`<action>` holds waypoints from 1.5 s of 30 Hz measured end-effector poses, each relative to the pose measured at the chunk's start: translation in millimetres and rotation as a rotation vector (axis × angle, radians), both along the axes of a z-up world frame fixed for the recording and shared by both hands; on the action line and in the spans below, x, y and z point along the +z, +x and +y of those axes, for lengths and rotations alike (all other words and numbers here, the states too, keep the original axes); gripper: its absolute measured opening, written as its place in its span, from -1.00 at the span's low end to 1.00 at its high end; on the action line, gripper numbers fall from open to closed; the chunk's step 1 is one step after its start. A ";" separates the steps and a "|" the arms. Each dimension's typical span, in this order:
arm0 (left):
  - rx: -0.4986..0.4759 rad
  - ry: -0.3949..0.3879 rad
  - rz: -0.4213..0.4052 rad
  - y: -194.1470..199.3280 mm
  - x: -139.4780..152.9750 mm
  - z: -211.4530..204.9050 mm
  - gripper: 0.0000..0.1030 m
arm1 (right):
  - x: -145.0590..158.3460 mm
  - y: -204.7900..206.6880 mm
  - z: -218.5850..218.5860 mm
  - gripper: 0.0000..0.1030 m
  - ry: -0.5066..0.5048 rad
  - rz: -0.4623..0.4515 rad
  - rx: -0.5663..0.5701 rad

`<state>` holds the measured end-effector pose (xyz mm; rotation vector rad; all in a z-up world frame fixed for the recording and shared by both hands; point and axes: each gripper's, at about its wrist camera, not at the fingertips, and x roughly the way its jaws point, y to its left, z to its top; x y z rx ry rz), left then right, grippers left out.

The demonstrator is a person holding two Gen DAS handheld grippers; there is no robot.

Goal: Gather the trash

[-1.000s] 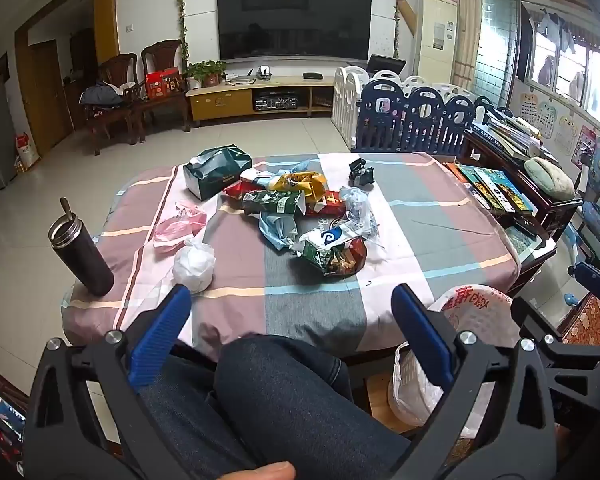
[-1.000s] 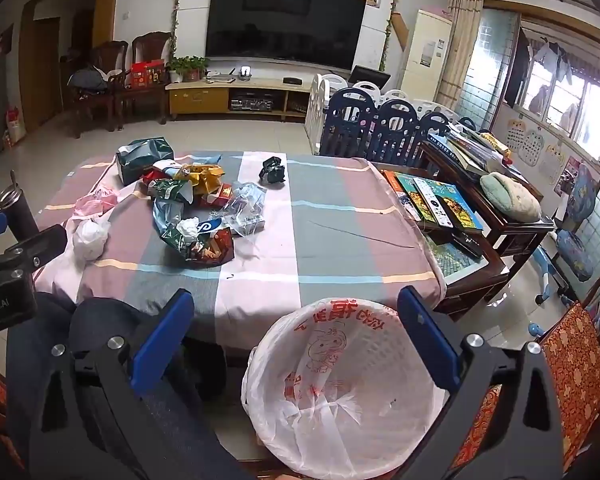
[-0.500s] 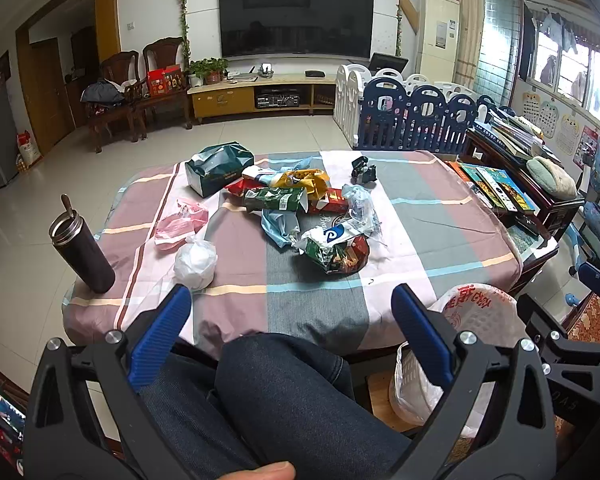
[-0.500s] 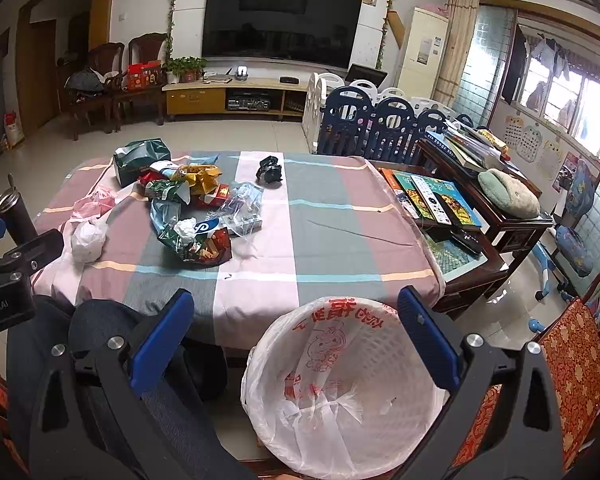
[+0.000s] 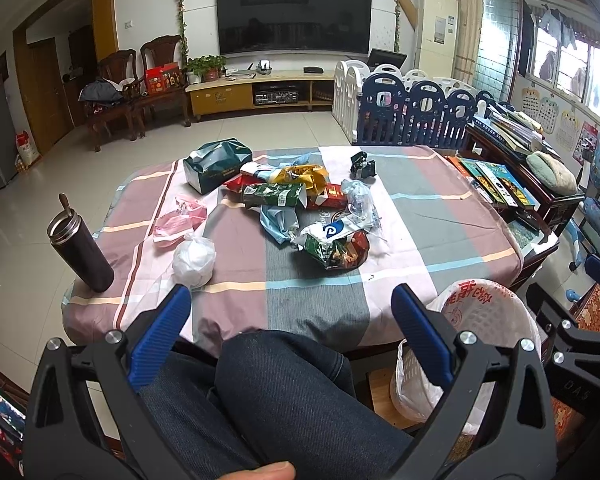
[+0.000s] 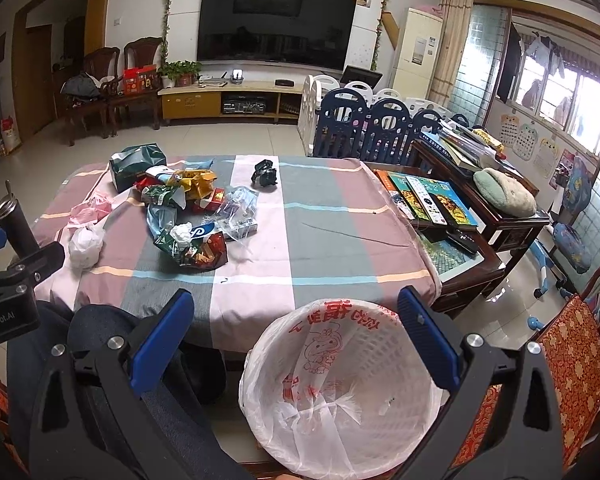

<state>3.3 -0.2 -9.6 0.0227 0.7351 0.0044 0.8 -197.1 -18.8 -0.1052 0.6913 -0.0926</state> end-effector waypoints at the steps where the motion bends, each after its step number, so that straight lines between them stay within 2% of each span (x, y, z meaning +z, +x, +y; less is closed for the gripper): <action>1: -0.002 0.002 0.002 0.5 -0.6 -0.2 0.94 | 0.3 0.4 -1.0 0.94 0.003 0.000 -0.002; 16: -0.014 0.011 0.006 0.0 -0.6 -3.0 0.94 | 10.8 1.1 -8.2 0.94 0.018 -0.025 -0.029; 45: -0.018 0.013 0.008 0.7 -1.5 -4.7 0.94 | 11.3 1.9 -9.9 0.94 0.028 -0.019 -0.028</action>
